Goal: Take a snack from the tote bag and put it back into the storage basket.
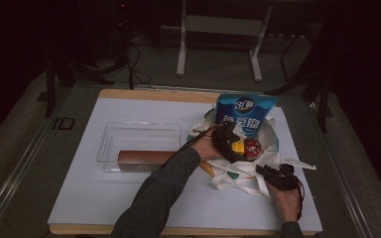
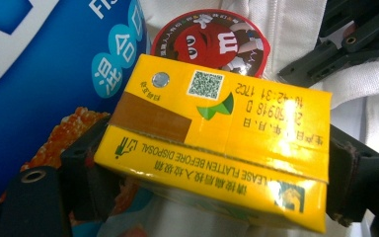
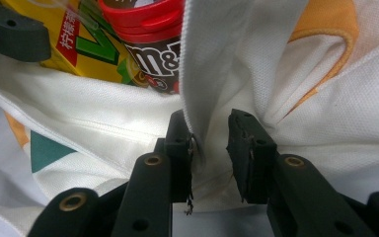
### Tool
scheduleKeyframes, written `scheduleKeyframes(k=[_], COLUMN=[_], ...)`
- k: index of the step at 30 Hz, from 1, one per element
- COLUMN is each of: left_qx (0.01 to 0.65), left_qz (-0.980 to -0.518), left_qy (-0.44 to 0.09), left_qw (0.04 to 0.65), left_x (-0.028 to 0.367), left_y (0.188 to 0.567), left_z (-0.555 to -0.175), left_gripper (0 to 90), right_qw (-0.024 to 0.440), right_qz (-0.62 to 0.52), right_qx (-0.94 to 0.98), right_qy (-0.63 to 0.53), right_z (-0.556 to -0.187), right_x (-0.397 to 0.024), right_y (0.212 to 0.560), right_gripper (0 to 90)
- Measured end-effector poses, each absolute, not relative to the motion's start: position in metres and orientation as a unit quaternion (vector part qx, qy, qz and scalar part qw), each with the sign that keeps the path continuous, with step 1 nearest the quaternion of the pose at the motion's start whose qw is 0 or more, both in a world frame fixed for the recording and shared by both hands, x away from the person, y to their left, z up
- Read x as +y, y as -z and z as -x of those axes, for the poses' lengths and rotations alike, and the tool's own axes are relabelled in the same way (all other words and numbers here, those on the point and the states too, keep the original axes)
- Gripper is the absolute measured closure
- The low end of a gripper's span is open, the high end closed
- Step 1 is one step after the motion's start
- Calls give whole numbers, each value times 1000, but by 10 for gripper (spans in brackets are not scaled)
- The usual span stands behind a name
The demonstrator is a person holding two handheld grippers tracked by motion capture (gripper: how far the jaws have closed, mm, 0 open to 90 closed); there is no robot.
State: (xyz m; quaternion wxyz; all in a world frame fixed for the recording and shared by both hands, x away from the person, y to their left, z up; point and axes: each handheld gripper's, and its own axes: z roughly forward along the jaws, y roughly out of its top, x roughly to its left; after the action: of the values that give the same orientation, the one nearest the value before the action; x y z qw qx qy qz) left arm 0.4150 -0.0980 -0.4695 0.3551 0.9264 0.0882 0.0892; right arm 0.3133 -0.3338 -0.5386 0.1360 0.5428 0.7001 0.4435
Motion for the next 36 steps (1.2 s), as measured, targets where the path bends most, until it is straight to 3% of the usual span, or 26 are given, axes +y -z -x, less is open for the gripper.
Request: scheduleKeyframes(k=[8,17,36], left_qx=[92,85,99], left_qz=[-927,-929,-928], left_qy=[-87,-82,-109], left_qw=[353,352,341], left_x=[-98,-88,-88], left_y=[470,466,459], left_z=[-413,-410,-404], left_gripper=[186,279,282], right_qw=[136,133,132], right_qz=[-542,-543,-544], right_qx=[700,699,698], right_qy=[-444,-445,-447], right_z=[-313,-314,-314], right_x=[-334,-334,-335], right_y=[539,539,539], right_gripper=[707,704,703])
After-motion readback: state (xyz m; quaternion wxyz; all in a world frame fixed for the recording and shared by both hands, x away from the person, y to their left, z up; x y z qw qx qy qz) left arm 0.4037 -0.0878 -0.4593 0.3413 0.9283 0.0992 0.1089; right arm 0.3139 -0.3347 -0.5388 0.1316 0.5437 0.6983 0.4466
